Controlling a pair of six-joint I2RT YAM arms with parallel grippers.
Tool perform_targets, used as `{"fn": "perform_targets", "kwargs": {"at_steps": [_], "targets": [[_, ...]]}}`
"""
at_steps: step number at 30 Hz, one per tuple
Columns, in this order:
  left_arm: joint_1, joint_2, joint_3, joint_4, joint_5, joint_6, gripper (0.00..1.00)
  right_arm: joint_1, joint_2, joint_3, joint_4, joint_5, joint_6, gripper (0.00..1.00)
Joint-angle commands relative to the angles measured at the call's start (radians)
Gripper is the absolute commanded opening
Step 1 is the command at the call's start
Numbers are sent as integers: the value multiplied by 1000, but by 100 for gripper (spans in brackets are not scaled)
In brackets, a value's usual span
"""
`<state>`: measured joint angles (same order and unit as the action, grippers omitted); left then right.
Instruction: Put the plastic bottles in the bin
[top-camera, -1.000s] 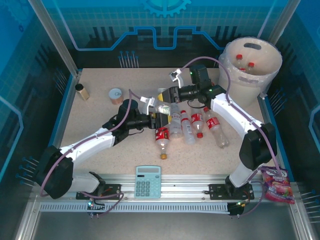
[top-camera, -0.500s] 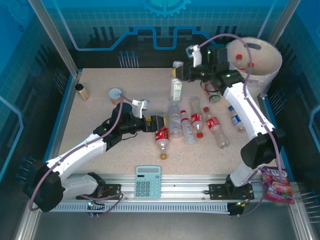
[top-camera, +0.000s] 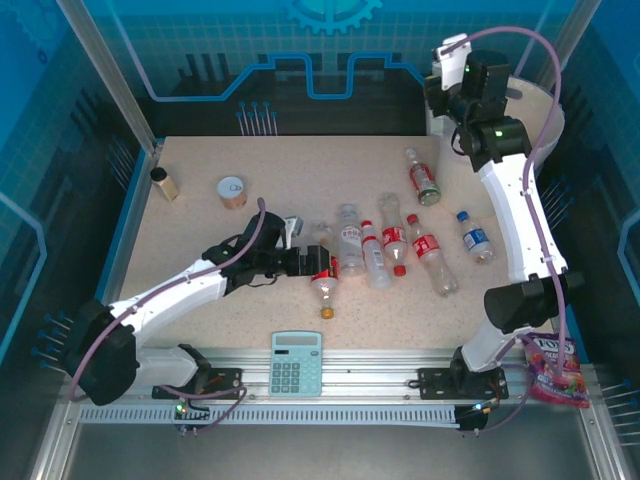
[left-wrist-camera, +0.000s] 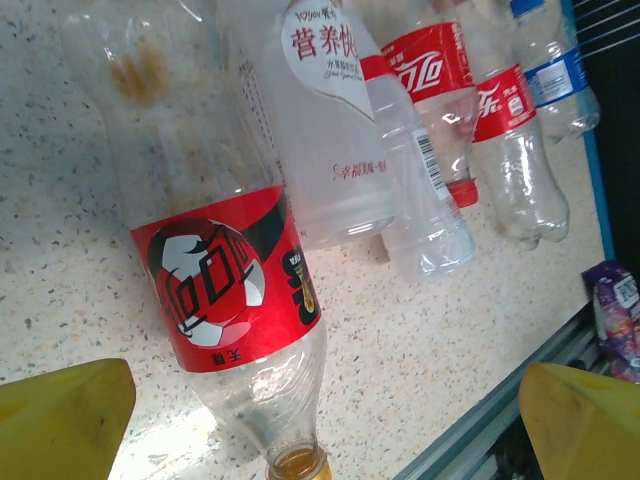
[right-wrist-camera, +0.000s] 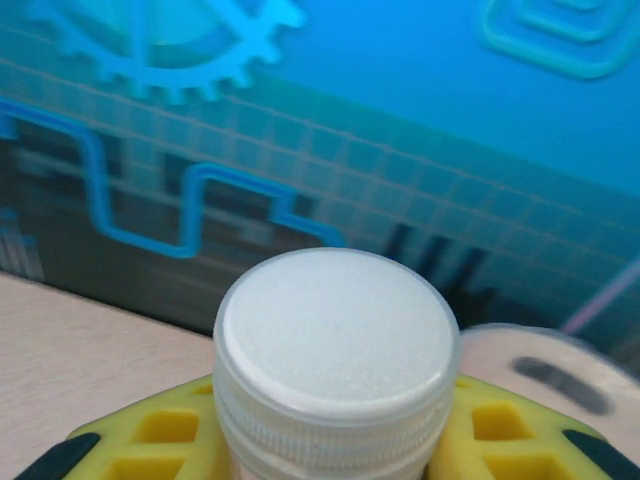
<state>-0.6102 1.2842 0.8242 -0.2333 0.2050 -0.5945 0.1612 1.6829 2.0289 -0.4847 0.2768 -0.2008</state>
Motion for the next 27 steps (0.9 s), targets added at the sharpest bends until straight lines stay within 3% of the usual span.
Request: {"fn": "perform_targets", "kwargs": {"at_steps": [1,8,18,27], "targets": [[-12,24,40,-29,-26,18,99,-52,13,-15,150,169,-95,0],[-25,59,60,-25,-18,21,99,-113,68,-91,305,235,-155,0],[-32,63,46,-34,-32,10,99,-197,258,50,75,209,-66,0],[-35,73,26,-23,-32,-14,99,-264,480,311,-202,205,18,1]]}}
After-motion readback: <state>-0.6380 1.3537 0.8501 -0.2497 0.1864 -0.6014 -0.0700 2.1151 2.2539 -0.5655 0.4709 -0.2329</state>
